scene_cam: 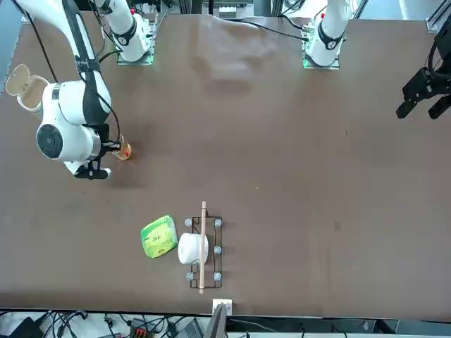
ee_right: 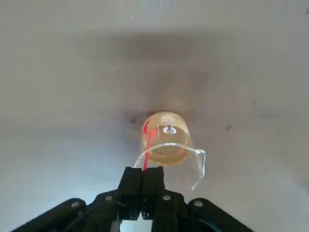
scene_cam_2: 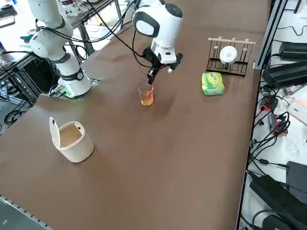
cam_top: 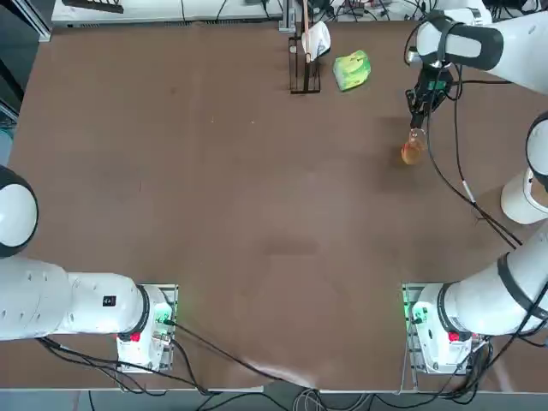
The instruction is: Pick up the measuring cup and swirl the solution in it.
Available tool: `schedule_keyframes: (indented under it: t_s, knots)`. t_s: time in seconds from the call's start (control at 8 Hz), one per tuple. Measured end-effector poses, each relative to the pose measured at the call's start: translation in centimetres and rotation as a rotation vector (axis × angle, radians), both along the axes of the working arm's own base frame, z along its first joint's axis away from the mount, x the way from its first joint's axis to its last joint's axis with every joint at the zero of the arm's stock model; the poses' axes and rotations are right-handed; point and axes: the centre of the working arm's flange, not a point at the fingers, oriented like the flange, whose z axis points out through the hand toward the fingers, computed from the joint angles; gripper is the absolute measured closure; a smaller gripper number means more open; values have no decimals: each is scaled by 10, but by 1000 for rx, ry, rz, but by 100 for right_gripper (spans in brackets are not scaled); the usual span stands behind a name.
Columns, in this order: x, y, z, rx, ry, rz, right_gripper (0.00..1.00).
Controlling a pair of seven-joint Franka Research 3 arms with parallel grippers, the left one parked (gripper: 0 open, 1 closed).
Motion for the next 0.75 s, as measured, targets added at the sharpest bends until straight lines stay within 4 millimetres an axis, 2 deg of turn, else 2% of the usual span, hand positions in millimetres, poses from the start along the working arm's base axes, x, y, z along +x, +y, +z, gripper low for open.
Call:
schedule_keyframes:
  t_s: [0.38, 0.75]
  knots:
    - [-10, 1, 0, -14, 70, 11, 98]
    - [-14, -9, 6, -105, 90, 59, 98]
